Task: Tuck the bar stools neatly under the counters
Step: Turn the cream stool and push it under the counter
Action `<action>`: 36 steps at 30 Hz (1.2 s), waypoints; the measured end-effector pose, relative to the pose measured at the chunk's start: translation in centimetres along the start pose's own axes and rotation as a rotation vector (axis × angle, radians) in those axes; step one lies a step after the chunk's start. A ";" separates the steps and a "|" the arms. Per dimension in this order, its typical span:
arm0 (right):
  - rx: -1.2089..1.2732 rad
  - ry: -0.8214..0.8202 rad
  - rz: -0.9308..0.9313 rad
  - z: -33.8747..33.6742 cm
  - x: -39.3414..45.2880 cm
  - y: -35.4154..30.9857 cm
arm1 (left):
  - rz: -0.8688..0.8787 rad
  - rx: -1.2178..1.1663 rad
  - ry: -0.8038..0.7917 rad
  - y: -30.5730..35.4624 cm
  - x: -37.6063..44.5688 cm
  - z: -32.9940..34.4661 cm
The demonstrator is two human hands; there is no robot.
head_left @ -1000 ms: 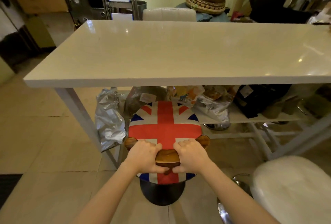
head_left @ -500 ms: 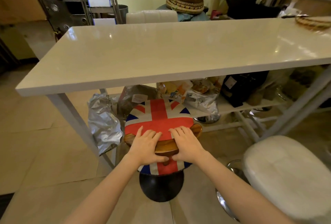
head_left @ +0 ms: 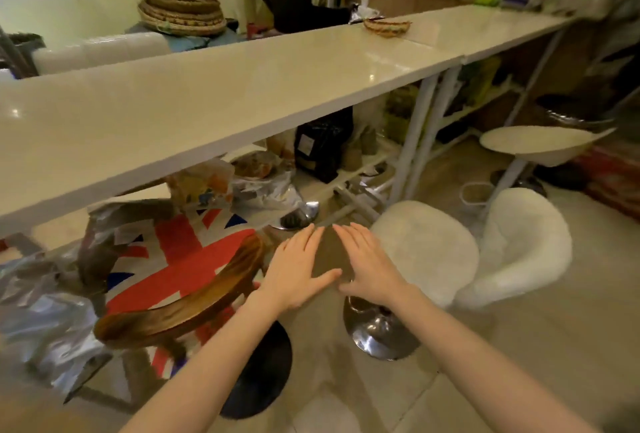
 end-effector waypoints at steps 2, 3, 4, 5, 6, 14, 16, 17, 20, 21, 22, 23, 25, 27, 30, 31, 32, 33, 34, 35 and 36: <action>-0.031 0.026 0.076 -0.9 -2.1 4.2 | 0.063 0.000 -0.043 3.0 1.8 2.1; -0.053 0.038 0.104 -1.4 -3.1 6.1 | 0.092 -0.003 -0.066 4.6 2.7 3.0; -0.074 0.048 0.128 -1.8 -4.2 8.1 | 0.120 -0.010 -0.085 6.3 3.6 3.9; -0.092 0.052 0.152 -2.1 -5.2 10.1 | 0.149 -0.022 -0.094 8.1 4.4 4.7; -0.102 0.057 0.176 -2.4 -6.2 12.1 | 0.176 -0.041 -0.096 10.1 5.2 5.5; -0.129 0.011 0.312 -4.1 -15.8 28.6 | 0.197 -0.159 -0.131 23.4 10.8 15.0; -0.150 -0.024 0.310 -4.2 -17.8 32.1 | 0.167 -0.164 -0.157 25.9 11.9 17.3; -0.154 -0.037 0.313 -4.2 -18.6 33.7 | 0.149 -0.175 -0.164 26.9 12.5 18.4; -0.149 -0.054 0.323 -3.9 -20.5 37.7 | 0.113 -0.193 -0.197 29.7 14.2 21.3; -0.146 -0.061 0.319 -3.7 -20.8 38.8 | 0.103 -0.188 -0.216 30.4 14.6 22.4; -0.139 -0.070 0.314 -3.5 -21.1 39.7 | 0.099 -0.183 -0.233 31.1 14.9 23.3; -0.132 -0.080 0.307 -3.2 -21.3 40.5 | 0.101 -0.178 -0.251 31.7 15.3 24.2; -0.135 -0.103 0.286 -2.6 -21.3 42.2 | 0.096 -0.168 -0.290 32.6 16.4 25.9; -0.151 -0.109 0.262 -2.1 -20.9 43.8 | 0.063 -0.182 -0.326 32.8 17.7 27.4; -0.204 -0.136 0.178 -1.0 -19.5 45.4 | -0.024 -0.268 -0.340 32.4 19.7 29.2; -0.237 -0.156 0.137 -0.4 -18.9 45.9 | -0.046 -0.281 -0.340 32.2 20.4 29.7; -0.273 -0.179 0.098 0.2 -18.2 46.5 | -0.058 -0.278 -0.344 32.0 21.0 30.2; -0.306 -0.203 0.065 0.9 -17.5 47.1 | -0.071 -0.266 -0.353 31.8 21.4 30.7; -0.333 -0.229 0.033 1.5 -16.8 47.7 | -0.089 -0.257 -0.359 31.5 21.9 31.2; -0.353 -0.254 0.005 2.1 -16.2 48.3 | -0.109 -0.254 -0.361 31.2 22.4 31.6; -0.368 -0.283 -0.017 2.6 -15.6 48.9 | -0.132 -0.254 -0.368 31.0 22.7 31.9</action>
Point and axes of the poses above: each hand's wrist, its own x-axis towards the middle knuckle, its own z-axis out of the palm, y = z × x, the point moved 8 cm from there along x, towards the middle knuckle, and after that the axes turned 13 degrees about -x, right-handed, at the moved point
